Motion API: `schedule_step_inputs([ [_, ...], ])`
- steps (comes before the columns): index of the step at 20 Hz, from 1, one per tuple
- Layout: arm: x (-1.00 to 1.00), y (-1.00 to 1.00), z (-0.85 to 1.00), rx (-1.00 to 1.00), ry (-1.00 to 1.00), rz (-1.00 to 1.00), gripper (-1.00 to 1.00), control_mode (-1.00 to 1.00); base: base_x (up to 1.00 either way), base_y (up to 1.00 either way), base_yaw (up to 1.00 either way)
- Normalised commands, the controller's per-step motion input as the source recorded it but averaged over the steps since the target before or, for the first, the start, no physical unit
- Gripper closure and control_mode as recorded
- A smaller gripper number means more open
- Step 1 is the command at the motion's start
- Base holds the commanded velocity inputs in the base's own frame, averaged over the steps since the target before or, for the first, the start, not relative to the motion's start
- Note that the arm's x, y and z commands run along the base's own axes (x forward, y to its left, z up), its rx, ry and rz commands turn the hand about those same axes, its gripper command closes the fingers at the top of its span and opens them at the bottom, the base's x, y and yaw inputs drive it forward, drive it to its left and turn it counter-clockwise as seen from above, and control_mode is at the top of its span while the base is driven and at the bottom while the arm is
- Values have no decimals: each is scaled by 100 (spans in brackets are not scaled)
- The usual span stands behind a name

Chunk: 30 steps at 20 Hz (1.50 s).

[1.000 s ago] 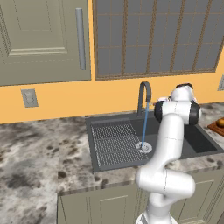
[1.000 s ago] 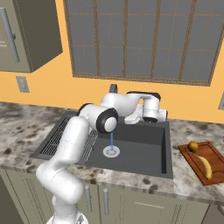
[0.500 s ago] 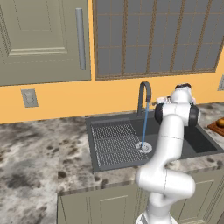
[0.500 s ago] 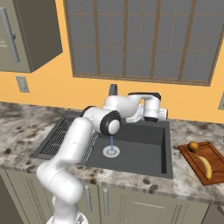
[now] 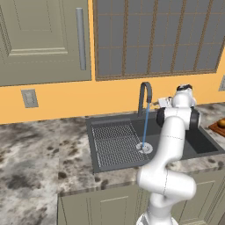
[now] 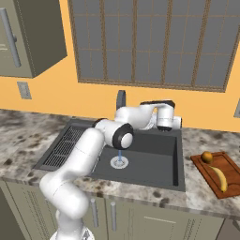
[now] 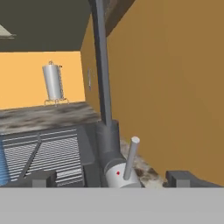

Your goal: Pick the mango, banana from the sink and place them on the cutting board to airdry. Then turn off the sink faucet.

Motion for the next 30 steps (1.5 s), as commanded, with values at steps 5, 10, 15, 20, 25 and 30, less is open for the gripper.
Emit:
schedule_step_inputs([
  [5,31,0,-8,3,6,0,-100,-100,0,0,0],
  [10,28,0,-7,2,5,0,-100,-100,0,0,0],
  [15,28,1,-7,1,5,0,-100,-100,0,0,0],
  [20,15,24,-3,0,2,0,-100,-100,0,0,0],
  [25,0,64,0,0,0,0,-100,-100,0,0,0],
  [30,0,92,0,0,0,0,-100,-100,0,0,0],
])
